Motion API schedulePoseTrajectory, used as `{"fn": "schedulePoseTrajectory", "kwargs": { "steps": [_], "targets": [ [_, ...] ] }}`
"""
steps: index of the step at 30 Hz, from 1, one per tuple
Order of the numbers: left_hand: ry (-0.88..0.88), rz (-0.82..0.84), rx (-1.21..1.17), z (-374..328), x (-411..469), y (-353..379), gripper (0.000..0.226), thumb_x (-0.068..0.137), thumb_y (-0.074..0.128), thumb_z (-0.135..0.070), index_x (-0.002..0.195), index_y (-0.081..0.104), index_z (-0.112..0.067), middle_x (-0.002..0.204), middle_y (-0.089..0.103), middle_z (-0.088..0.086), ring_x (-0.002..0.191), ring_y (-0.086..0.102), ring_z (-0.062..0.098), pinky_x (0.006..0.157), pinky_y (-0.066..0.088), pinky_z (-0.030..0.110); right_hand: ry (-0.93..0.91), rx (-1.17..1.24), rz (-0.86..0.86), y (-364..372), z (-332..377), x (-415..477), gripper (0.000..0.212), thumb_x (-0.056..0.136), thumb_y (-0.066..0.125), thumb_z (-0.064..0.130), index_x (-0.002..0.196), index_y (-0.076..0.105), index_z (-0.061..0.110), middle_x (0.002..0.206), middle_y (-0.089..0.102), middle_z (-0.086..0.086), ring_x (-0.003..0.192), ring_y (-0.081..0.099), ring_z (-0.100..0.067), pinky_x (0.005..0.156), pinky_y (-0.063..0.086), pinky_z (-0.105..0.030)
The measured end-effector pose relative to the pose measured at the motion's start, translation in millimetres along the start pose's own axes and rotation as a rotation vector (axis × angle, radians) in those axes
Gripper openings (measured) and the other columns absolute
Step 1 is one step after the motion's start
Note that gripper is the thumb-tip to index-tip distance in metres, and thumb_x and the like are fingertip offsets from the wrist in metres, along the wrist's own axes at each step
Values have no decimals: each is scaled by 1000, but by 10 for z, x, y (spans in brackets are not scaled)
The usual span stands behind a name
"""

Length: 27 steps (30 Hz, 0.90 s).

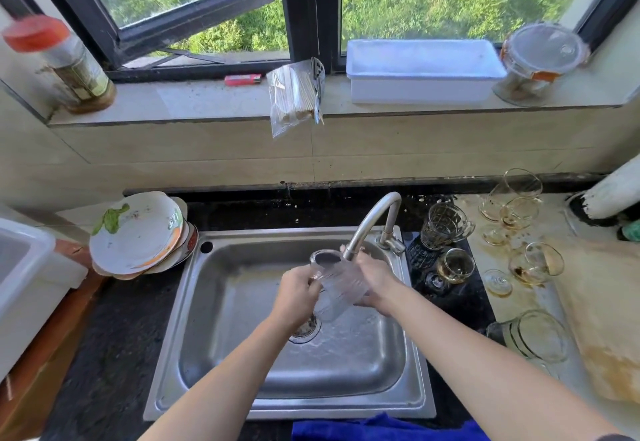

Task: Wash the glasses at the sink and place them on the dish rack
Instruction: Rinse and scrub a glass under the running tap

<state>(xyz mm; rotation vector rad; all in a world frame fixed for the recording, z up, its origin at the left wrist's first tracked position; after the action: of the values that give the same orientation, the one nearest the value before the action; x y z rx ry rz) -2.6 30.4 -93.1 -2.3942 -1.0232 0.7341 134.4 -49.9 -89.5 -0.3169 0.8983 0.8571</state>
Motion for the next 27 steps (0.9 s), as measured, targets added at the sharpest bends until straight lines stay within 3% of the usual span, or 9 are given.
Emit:
{"fn": "schedulePoseTrajectory", "kwargs": {
  "steps": [2,5,7,9,13,16,20,24,27],
  "targets": [
    [-83,86,-39,31,20,-14,26,83,54,1,78,66,-22,67,63,1,56,52,14,55,46,28,-82,-97,-80,13,-31,-19,29,85,68,44,95,72,17,92,74,-4,86,69,-25,65,61,-38],
    [-419,45,-521,17,-12,-40,15,94,50,-2,107,58,-3,85,60,17,61,60,25,54,53,30,-338,-171,-266,-61,-5,14,10,88,63,30,84,65,21,90,66,2,92,61,-21,75,49,-34],
    [-656,60,-874,-31,-67,-8,23,100,47,-20,103,52,2,87,58,23,68,62,33,64,54,38,-460,-345,-366,-80,-24,-2,12,87,65,35,92,61,25,94,62,9,91,58,-13,79,46,-33],
    [-748,116,-1024,-92,-81,88,38,100,45,-40,97,49,-2,84,61,23,68,64,33,66,53,42,-559,-478,-366,-25,-128,-30,24,83,66,50,96,61,30,94,62,15,91,59,-7,80,47,-31],
    [-774,-95,-1041,-145,-21,160,40,95,52,-48,86,50,-9,57,55,6,56,59,25,57,48,34,-485,-165,-131,44,-213,-40,17,95,58,40,103,68,29,105,70,11,106,64,-11,98,48,-37],
    [-783,-62,-1119,-93,9,184,45,92,54,-51,76,50,-10,47,48,1,44,51,18,53,44,29,-297,15,-18,6,-145,-113,26,100,45,43,101,68,32,109,71,7,107,65,-18,93,51,-42],
    [-764,-51,-1249,-16,58,246,42,91,55,-52,90,55,-10,48,40,-1,41,41,13,49,42,25,-272,-4,64,-13,-87,-173,27,102,44,39,100,70,31,112,70,7,109,62,-17,93,46,-41],
    [-691,58,-1308,33,73,268,37,102,41,-31,73,50,-9,52,49,6,40,52,19,68,46,35,-166,119,29,-177,-67,-169,23,104,42,30,115,62,23,115,66,1,94,67,-21,87,53,-42],
    [-532,109,-1128,21,77,254,27,102,40,-13,79,54,-5,58,57,7,48,59,20,72,45,33,2,77,35,-261,-58,-156,31,95,50,54,110,60,28,113,67,-6,90,71,-29,80,59,-46]
  ]
}}
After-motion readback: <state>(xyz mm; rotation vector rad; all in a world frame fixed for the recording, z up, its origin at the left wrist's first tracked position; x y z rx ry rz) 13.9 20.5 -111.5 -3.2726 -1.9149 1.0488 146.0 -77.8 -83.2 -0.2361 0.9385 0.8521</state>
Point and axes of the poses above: each hand's wrist, its own x-axis towards the middle knuckle, its own y-axis out of the palm, z = x × y, the point moved 1 cm from there along x, towards the middle knuckle
